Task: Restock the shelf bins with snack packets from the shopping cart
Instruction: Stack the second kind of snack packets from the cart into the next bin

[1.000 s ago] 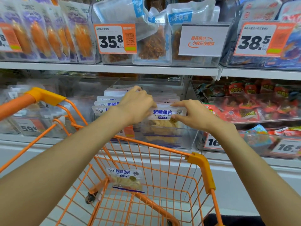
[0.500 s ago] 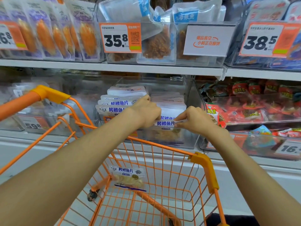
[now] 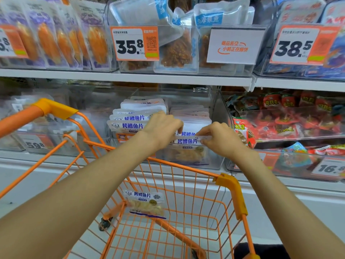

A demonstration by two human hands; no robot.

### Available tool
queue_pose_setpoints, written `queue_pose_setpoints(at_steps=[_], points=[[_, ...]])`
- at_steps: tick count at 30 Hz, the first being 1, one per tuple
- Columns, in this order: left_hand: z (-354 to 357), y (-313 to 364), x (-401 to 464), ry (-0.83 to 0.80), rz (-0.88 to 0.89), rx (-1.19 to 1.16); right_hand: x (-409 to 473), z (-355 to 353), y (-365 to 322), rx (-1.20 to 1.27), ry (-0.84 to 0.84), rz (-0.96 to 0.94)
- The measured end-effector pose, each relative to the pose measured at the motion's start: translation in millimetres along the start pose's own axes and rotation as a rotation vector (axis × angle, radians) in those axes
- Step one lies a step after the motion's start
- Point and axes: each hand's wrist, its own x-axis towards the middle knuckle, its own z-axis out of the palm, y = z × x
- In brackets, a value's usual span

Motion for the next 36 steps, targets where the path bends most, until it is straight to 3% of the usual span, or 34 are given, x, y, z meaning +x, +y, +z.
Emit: queue_pose_setpoints(at_steps=[5,14,18,24,29,32,36], points=[[10,0,-9,0.110,0.015,0.033,0,-9,-3,-0.094,0.008,-0.017],[8,9,0,0.053,0.018,0.022,3,-3,6,-0.039,-0.072,0.075],[9,7,-4,0.041,0.027,0.017,-4,2,1,-0.062,-0.069,0.029],[-3,4,-38,0.157,0.007,-0.175,-26,-1,6,0.008,0.118,-0.075],[-18,6,-91,0.198,-0.109,-0.353,-55,-5,-14,0.177,0.185,-0.142],[-7,5,-120,0.072,-0.215,-0.410,-73,-3,-36,0.292,0.099,-0.168],[40,-9,-130,-0.382,-0.335,-0.554,-80,19,-69,0.237,-0.187,-0.269]])
